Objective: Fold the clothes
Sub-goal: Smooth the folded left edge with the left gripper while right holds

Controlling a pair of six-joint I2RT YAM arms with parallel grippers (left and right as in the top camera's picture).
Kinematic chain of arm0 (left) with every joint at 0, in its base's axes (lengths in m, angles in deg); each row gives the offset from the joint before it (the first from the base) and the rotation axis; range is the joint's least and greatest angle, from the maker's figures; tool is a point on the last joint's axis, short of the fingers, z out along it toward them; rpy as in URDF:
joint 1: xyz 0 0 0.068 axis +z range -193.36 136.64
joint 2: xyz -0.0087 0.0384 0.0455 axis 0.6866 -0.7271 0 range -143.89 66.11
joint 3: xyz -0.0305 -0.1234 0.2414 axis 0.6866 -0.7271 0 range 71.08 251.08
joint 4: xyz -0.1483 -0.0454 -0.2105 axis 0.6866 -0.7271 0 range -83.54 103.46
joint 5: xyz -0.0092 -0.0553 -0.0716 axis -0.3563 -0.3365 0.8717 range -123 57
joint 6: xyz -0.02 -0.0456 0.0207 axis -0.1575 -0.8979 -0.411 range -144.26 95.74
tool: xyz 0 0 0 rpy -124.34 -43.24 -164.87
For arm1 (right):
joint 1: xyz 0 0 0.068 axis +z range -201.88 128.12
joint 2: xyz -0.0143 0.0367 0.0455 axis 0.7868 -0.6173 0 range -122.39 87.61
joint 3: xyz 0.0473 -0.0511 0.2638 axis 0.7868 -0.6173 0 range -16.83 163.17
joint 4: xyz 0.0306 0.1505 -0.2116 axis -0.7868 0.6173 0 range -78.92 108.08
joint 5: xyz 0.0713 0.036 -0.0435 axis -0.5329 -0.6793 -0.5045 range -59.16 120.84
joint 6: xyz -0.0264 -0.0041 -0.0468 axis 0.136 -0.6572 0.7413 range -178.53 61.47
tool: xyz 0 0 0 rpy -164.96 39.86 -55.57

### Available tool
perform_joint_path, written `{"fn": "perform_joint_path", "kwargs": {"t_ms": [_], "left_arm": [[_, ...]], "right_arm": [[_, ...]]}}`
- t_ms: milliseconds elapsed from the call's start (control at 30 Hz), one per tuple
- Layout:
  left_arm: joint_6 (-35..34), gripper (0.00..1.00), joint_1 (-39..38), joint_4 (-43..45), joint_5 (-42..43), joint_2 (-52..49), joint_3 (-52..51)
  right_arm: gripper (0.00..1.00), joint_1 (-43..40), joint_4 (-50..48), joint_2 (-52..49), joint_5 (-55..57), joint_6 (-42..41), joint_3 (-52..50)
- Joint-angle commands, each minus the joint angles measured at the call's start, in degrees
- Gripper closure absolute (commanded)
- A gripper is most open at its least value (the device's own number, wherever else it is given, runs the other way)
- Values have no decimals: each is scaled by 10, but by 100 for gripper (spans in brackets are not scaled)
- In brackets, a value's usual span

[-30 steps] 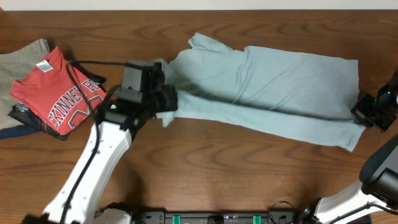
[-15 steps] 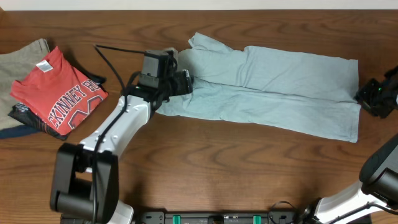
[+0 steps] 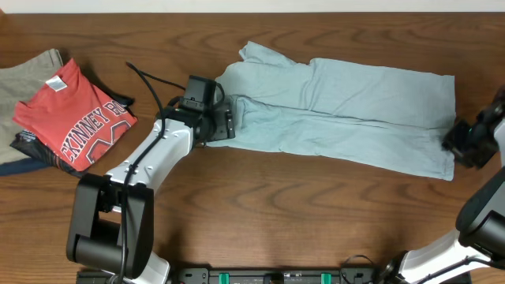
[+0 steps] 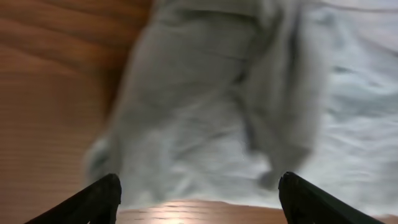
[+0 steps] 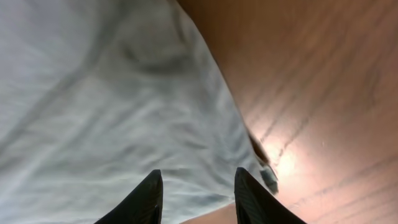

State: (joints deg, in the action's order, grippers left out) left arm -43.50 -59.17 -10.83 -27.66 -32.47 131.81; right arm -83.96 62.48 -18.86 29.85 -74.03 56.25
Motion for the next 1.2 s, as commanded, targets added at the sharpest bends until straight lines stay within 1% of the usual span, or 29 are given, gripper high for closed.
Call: {"fn": "perform_joint_path", "kwargs": {"t_ms": [0,267,333,433,467,533,567,700,767,833,900,933,967,1067,1167], "left_arm": [[10,16,7,-2,-75,-1,3],[9,16,38,7,-73,-22,-7],[10,15,40,8,-57,-36,-7],[10,16,40,10,-30,-57,-7],[10,19,40,10,-24,-64,-7],[10,27,40,10,-16,-75,-7],[10,35,40,9,-16,-81,-7],[12,62,40,0,-17,-93,-7],[12,65,40,-11,-17,-93,-7],[12,70,40,-31,-17,-93,-7],[11,85,43,-68,-17,-93,-7],[10,91,43,-87,-17,-93,-7],[3,94,45,-112,-17,-93,-7],[-15,94,50,-184,-17,-93,-7],[-14,94,51,-252,-18,-93,-7]], "right_arm": [[64,-6,-15,1,23,-2,-32],[60,-6,-62,1,56,-3,-85],[58,-6,-75,1,55,-3,-95],[60,-6,-88,1,55,-3,-111],[61,-6,-91,1,55,-3,-116],[68,-6,-99,1,55,-3,-125],[75,-6,-102,1,55,-3,-129],[92,-7,-100,1,69,-3,-137],[97,-7,-96,1,77,-3,-137],[99,-7,-91,1,82,-3,-137],[99,-7,-79,1,100,-3,-137],[99,-7,-73,1,108,-4,-137],[99,-7,-65,1,122,-9,-137],[99,-7,-42,1,165,-45,-137],[99,-7,-29,1,176,-53,-137]]}}
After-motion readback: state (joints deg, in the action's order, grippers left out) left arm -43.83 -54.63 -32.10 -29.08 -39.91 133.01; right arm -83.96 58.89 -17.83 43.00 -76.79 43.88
